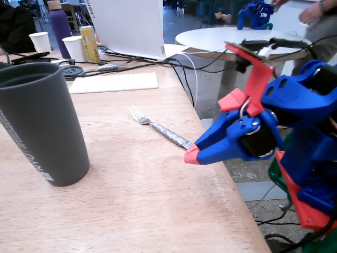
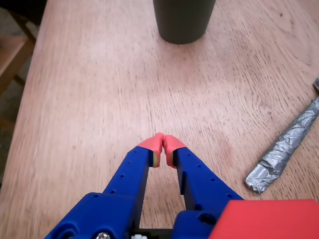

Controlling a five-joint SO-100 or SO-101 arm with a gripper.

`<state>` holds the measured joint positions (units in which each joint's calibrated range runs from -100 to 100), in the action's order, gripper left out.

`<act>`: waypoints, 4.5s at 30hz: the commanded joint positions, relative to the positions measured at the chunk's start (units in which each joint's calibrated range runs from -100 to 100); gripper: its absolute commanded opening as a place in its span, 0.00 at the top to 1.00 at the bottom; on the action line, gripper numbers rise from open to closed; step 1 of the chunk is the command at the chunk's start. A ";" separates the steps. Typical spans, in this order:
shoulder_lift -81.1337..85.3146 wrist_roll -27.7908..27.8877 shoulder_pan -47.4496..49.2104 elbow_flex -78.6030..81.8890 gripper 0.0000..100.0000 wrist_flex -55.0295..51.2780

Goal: Grab the fork and place it in gray glass

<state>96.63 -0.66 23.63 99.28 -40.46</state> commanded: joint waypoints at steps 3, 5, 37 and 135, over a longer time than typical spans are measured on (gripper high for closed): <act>0.54 0.29 0.06 0.44 1.00 0.06; 0.54 0.29 0.06 0.44 1.00 0.06; -53.15 4.49 -0.78 -48.64 1.00 0.14; -109.32 -8.25 -37.84 -84.51 1.00 -17.84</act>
<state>-12.67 -9.35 -11.32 15.69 -57.93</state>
